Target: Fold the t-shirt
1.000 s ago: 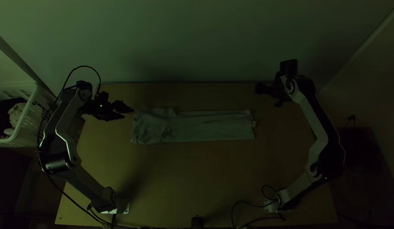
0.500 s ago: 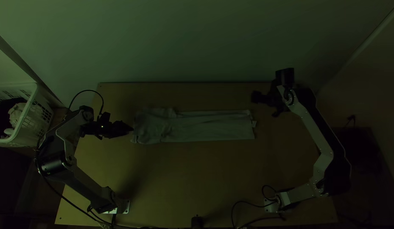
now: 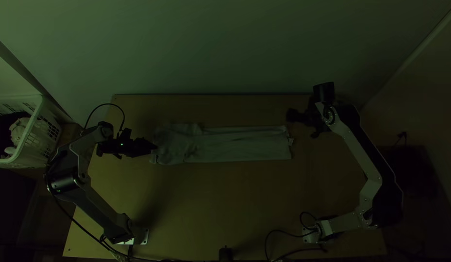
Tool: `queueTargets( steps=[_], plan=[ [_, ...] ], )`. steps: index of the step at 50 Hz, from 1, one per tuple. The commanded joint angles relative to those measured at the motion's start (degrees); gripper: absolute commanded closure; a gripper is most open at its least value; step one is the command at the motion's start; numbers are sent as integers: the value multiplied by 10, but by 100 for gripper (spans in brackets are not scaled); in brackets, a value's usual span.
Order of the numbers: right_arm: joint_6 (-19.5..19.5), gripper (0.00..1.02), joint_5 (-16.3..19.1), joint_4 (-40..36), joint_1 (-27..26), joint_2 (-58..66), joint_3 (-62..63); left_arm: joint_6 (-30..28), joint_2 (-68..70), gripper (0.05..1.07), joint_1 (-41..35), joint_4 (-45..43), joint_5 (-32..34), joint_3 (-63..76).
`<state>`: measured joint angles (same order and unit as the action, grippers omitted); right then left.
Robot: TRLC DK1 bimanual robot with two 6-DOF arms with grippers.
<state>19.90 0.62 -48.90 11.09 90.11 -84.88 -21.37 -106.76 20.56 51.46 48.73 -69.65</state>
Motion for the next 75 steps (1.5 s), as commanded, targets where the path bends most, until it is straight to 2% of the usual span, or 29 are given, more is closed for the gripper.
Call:
queueTargets(
  steps=[1, 6, 21, 32, 37, 38, 40, 42, 45, 46, 61, 75],
  plan=[
    [11, 3, -5, 0, 2, -15, 10, 26, -31, 9, -18, -16, -7, -1],
    [11, 3, -5, 4, 2, -14, 12, 42, -30, 9, -43, -19, -7, -1],
    [11, 3, -5, 6, 5, -20, 16, 153, -28, 9, -144, -68, -14, -13],
    [10, 3, -5, 6, 3, -30, 25, 215, -42, 9, -216, -93, -38, -35],
    [10, 3, -5, 7, 2, -34, 29, 242, -43, 12, -237, -109, -71, -44],
    [10, 3, -5, 7, 2, -34, 30, 244, -42, 14, -241, -111, -84, -44],
    [9, 3, -5, 7, 1, -35, 31, 252, -39, 28, -251, -116, -122, -45],
    [10, 3, -5, 8, 1, -36, 33, 262, -35, 53, -257, -126, -161, -44],
    [10, 3, -5, 8, 1, -38, 36, 280, -26, 99, -259, -147, -191, -41],
    [9, 3, -5, 9, 1, -38, 38, 282, -24, 106, -259, -149, -192, -41],
    [8, 3, -5, 30, -1, -49, 64, 280, 38, 105, -210, -131, -239, -39],
    [1, 3, -5, 43, -13, -52, 72, 198, 69, 105, -95, -74, -269, -48]
  ],
)
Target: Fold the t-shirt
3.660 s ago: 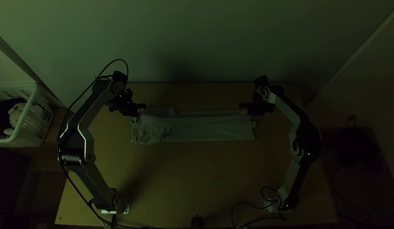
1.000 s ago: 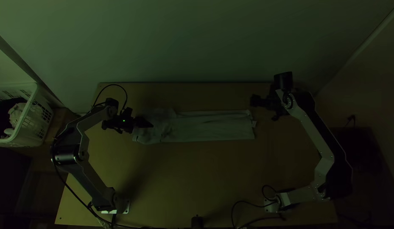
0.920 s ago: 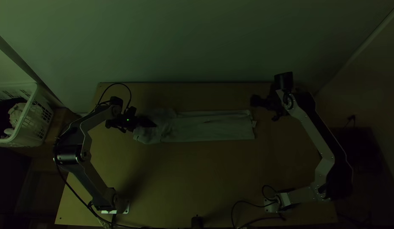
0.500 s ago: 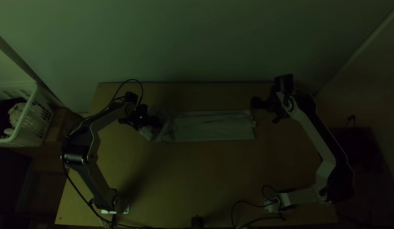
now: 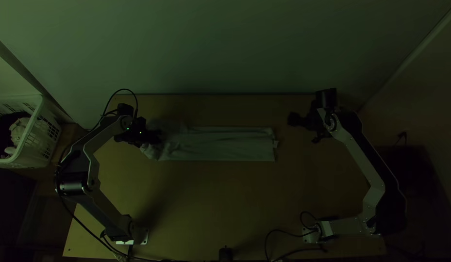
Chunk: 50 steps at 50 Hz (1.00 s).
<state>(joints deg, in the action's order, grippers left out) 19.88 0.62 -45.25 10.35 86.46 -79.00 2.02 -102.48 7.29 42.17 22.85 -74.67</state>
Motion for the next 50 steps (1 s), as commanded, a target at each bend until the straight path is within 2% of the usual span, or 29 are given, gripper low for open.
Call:
queueTargets(
  steps=[1, 9, 16, 26, 31, 37, 43, 50],
  plan=[
    [0, 3, -5, 7, -8, -16, 13, -42, 28, 105, 48, 20, -12, 2],
    [-10, 3, -5, 17, -20, -20, 15, -105, 31, 105, 124, 56, -40, -18],
    [-15, 3, -5, 17, -31, -23, 17, -136, 31, 105, 181, 85, -61, -51],
    [-16, 3, -5, 17, -38, -37, 27, -151, 40, 105, 197, 134, -134, -105],
    [-16, 3, -5, 17, -40, -47, 35, -150, 69, 105, 171, 135, -206, -107],
    [-16, 3, -5, 17, -47, -61, 46, -130, 93, 105, 120, 172, -256, -122],
    [-25, 3, -5, 17, -53, -76, 51, -97, 105, 105, 60, 235, -272, -151],
    [-34, 3, -5, 17, -65, -88, 52, -67, 119, 105, -10, 267, -281, -180]
  ],
)
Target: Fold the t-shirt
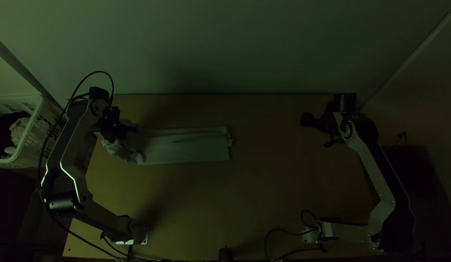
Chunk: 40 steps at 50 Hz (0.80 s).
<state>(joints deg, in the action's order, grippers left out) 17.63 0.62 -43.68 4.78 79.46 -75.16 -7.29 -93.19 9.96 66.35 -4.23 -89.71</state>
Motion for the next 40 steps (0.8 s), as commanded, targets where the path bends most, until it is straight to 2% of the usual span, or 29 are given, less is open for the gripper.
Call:
queueTargets(
  steps=[1, 22, 28, 40],
  plan=[
    [-14, 3, -5, 2, -11, -20, 14, 32, 26, 105, -45, 32, -12, -35],
    [-19, 3, -5, 2, -37, -58, 40, 138, -80, 105, -223, 150, -16, -233],
    [-19, 3, -5, 2, -45, -66, 47, 157, -120, 105, -274, 162, -42, -274],
    [-18, 3, -5, 2, -55, -85, 63, 188, -193, 105, -336, 165, -43, -320]
  ],
)
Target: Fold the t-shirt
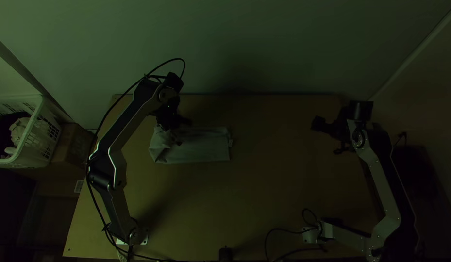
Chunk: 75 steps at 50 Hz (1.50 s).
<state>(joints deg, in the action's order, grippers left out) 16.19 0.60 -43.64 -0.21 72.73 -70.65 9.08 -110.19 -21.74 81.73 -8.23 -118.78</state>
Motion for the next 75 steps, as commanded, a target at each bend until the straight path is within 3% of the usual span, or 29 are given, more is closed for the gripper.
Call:
queueTargets(
  steps=[1, 9, 23, 24, 25, 28, 29, 41, 52, 65, 75],
  plan=[
    [-4, 3, -5, 1, -5, -19, 21, 28, -29, 105, -24, 11, -3, -32],
    [-8, 3, -5, 1, -7, -24, 39, 59, -71, 105, -67, 12, 0, -51],
    [-19, 3, -5, 1, -8, -35, 68, 62, -152, 102, -134, 12, -2, -115],
    [-19, 3, -5, 1, -8, -36, 70, 61, -158, 94, -139, 11, -2, -120],
    [-19, 3, -5, 1, -8, -37, 72, 61, -165, 81, -145, 11, -2, -125],
    [-19, 3, -5, 1, -8, -41, 78, 49, -180, 11, -167, 10, -3, -138],
    [-19, 3, -5, 1, -9, -43, 80, 46, -184, 8, -174, 5, -4, -142],
    [-19, 3, -5, 8, -9, -60, 122, 40, -198, 10, -227, -121, -3, -163],
    [-26, 3, -5, 43, -10, -75, 155, 39, -184, 10, -234, -138, 0, -167],
    [-51, 3, -5, 77, -11, -80, 117, 15, -122, 10, -195, -144, 0, -156],
    [-73, 3, -5, 86, -1, -89, 54, 12, -24, 10, -141, -198, -17, -121]
  ],
)
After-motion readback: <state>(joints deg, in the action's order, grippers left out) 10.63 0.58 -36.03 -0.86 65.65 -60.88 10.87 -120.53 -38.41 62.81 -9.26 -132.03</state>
